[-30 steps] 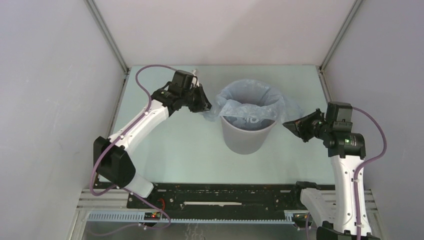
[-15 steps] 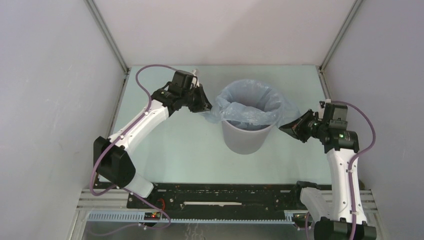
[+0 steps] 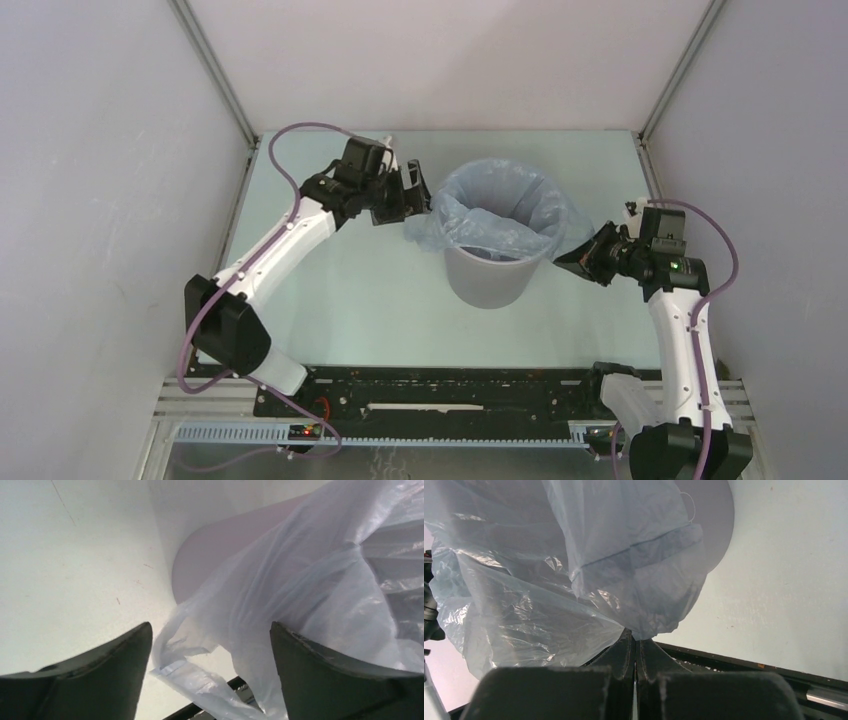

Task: Put the trash bags into the trash bin

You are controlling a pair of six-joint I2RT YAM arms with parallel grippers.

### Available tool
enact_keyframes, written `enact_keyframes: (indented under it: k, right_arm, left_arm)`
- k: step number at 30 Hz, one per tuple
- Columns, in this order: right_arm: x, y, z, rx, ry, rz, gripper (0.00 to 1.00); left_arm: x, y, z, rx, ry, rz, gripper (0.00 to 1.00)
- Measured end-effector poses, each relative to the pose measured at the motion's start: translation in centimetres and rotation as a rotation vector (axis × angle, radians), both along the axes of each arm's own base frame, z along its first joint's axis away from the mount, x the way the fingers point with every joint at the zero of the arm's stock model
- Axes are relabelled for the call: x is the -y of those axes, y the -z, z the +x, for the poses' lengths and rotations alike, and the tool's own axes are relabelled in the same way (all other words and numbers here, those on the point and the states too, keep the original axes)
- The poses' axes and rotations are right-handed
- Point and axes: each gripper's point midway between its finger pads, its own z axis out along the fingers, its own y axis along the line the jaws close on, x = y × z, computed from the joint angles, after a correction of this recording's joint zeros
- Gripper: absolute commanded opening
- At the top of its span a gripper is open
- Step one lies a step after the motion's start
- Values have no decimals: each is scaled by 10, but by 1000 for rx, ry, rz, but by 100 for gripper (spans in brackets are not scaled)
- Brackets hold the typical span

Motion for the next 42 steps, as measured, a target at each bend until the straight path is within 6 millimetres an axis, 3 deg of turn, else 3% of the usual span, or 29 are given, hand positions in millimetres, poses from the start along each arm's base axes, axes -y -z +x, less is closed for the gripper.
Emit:
enact_keyframes:
  k: [4,8,13,15,18,21,25,27,32,35,39,42]
  right_arm:
    - [-2,-2,0,16,-19,1,0]
    - [-5,-3,1,31,-37,2,0]
    - [-9,-6,1,45,-57,7,0]
    - [-10,-5,1,44,-62,8,0]
    - [-12,-5,1,40,-72,10,0]
    - [-14,-5,0,40,-80,11,0]
    - [-15,-5,0,41,-85,11,0]
    - [-15,-5,0,42,-86,11,0]
    - [-16,-5,0,43,-86,10,0]
    - [-16,-5,0,45,-87,11,0]
    - [-16,-6,-1,49,-87,10,0]
    - [-16,-7,-1,50,-86,10,0]
  left_arm:
    - [-9,-27,6,46,-38,-11,100]
    - [-32,-63,7,103,-136,-47,100]
    - [-70,-97,-15,100,-320,-125,100]
    - [-78,-101,-29,83,-369,-171,100]
    - [-73,-91,-61,2,-409,-335,94]
    - [-57,-59,-81,-142,-436,-511,87]
    - [-39,-11,-85,-335,-503,-638,81]
    - [-32,2,-80,-392,-534,-679,79]
    - [-13,-10,-66,-405,-506,-783,72]
    - [-5,-18,-62,-391,-482,-817,54]
    - [-2,-25,-61,-376,-461,-842,41]
    - [1,-26,-63,-373,-447,-845,24]
